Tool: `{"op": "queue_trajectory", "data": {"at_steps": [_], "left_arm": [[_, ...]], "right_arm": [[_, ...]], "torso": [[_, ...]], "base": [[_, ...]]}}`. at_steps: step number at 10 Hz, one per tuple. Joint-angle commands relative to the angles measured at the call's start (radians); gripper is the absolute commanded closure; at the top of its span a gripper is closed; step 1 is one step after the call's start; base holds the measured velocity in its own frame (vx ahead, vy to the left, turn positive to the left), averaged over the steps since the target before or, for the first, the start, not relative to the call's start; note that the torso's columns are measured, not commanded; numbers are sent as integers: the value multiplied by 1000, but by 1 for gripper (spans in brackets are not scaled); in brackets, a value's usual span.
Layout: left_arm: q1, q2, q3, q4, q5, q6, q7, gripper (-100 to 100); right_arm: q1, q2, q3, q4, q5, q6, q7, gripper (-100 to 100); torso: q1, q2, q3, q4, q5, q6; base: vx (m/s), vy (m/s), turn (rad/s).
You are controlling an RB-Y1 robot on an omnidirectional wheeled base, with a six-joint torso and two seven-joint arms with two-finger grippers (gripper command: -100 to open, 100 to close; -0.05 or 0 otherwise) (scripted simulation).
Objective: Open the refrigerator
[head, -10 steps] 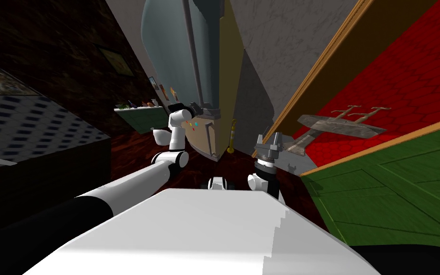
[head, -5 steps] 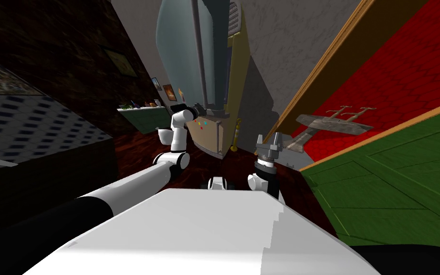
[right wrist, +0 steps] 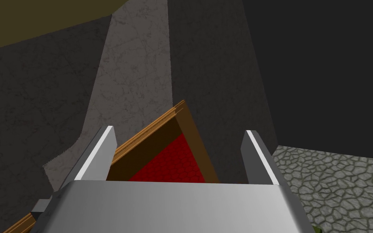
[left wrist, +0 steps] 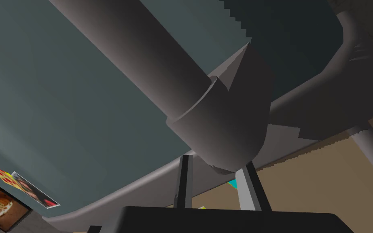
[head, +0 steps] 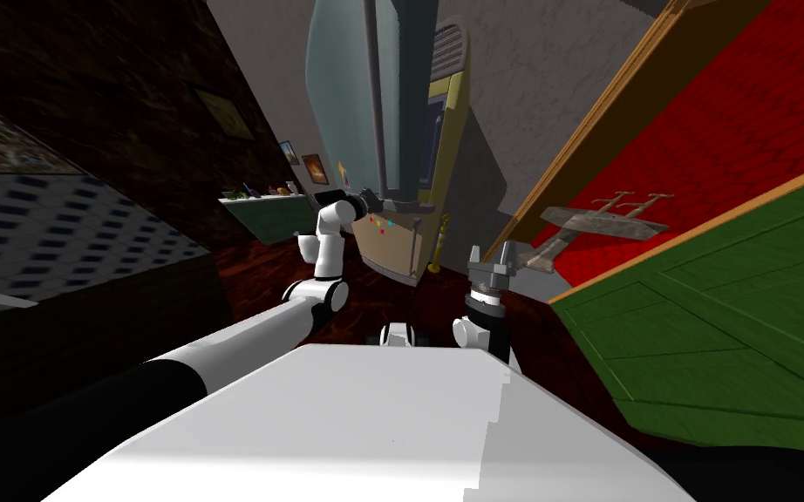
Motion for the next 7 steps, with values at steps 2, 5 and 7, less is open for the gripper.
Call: {"op": "queue_trajectory", "data": {"at_steps": [2,5,7], "left_arm": [[2,-13,-21,-53,55,27,-14,100],[14,-17,-25,-60,71,49,-15,100],[22,-22,-32,-85,99,67,-20,100]], "right_arm": [[0,0,0,0,0,0,0,0],[0,0,0,0,0,0,0,0],[0,0,0,0,0,0,0,0]], "torso": [[-6,2,1,0,-1,1],[-15,2,2,-2,-6,8],[-5,2,2,-3,-2,5]], "base": [[-174,308,-22],[-58,201,-13],[-1,288,-47]]}}
